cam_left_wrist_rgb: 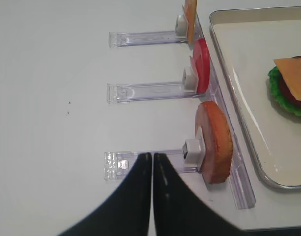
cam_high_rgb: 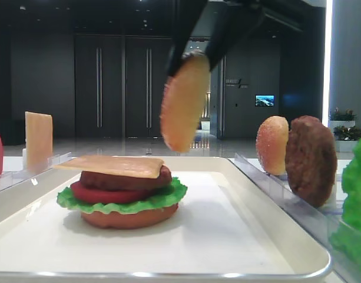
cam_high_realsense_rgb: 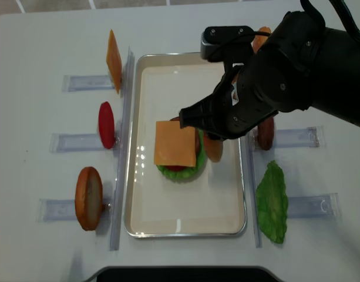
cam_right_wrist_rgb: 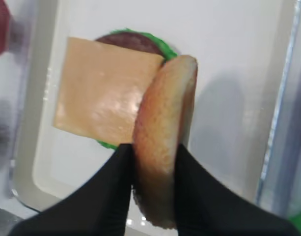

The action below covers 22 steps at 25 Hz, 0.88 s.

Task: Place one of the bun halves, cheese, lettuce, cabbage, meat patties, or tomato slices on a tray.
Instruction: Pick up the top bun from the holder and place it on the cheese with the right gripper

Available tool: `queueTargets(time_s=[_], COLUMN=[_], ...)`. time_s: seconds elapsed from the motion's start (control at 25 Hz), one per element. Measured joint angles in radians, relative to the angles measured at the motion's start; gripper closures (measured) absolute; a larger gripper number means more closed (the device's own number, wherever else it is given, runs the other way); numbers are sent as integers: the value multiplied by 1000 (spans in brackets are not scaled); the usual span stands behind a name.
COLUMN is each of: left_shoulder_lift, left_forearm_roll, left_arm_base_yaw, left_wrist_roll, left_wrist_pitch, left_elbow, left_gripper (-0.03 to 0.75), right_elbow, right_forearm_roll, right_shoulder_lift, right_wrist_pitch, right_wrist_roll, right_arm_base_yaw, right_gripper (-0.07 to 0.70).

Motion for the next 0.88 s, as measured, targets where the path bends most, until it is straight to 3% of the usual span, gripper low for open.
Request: queueTargets(time_s=[0.16, 0.24, 0.44, 0.6, 0.72, 0.88], left_shoulder_lift=[0, 0, 0, 0, 0, 0], left_forearm_roll=[0, 0, 0, 0, 0, 0], left_arm_base_yaw=[0, 0, 0, 0, 0, 0], left_wrist_roll=[0, 0, 0, 0, 0, 0], left_wrist_pitch=[0, 0, 0, 0, 0, 0], left_elbow=[0, 0, 0, 0, 0, 0], left_gripper=[722, 722, 722, 722, 722, 722], right_elbow=[0, 0, 22, 117, 160, 169], right_forearm_roll=[247, 413, 879, 1313, 1415, 1426], right_shoulder_lift=[-1, -1, -1, -2, -2, -2], right_wrist_pitch=[-120, -145, -106, -58, -55, -65], right_wrist_roll=[-206, -358, -824, -1221, -1362, -1396], right_arm_base_yaw=[0, -5, -88, -181, -226, -233], right_gripper=[453, 453, 453, 453, 453, 453])
